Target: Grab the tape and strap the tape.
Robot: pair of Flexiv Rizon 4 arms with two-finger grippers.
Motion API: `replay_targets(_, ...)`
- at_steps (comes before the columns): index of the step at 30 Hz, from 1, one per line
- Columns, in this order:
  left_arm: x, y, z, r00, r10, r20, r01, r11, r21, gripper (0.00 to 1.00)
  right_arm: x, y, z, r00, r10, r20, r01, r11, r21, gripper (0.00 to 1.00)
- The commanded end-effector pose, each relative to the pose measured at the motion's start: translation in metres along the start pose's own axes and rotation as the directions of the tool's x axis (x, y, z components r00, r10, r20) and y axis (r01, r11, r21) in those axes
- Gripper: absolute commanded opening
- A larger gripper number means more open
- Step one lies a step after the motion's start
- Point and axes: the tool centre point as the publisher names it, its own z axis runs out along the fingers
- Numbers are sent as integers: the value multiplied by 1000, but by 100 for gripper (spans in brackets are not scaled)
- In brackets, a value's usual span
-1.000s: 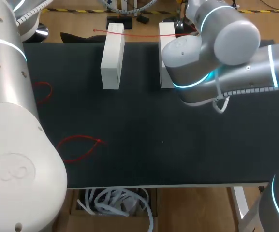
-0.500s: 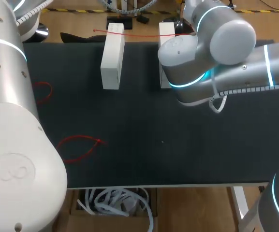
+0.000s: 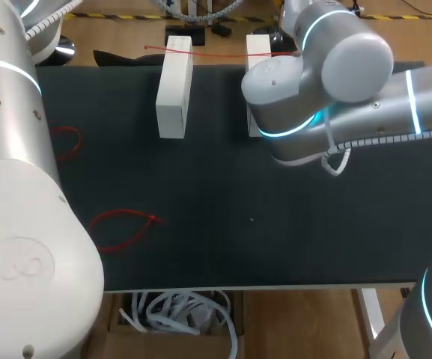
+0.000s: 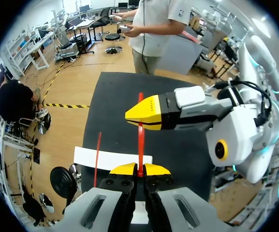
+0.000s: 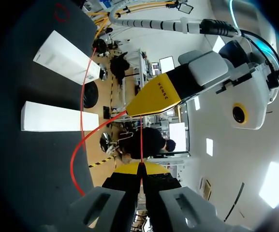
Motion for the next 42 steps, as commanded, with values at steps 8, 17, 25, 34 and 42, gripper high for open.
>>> replay_targets(8,-1,-1,-1,1000,-1,-3,1,1000,-6,0,-4,-1,1,1000,-15,6,14,999,36,0)
replay_targets(17,-1,-1,-1,1000,-1,-3,1,1000,-6,0,-4,2,2,1000,-22,6,22,999,37,0)
replay_targets(25,-1,-1,-1,1000,-1,-3,1,1000,-6,0,-6,5,3,1000,-27,9,27,999,29,0)
replay_targets(34,-1,-1,-1,1000,-1,-3,1,1000,-6,0,-5,5,2,999,-35,7,35,999,32,0)
replay_targets(42,-1,-1,-1,1000,-1,-3,1,1000,-6,0,-5,8,2,999,-47,6,47,999,25,0)
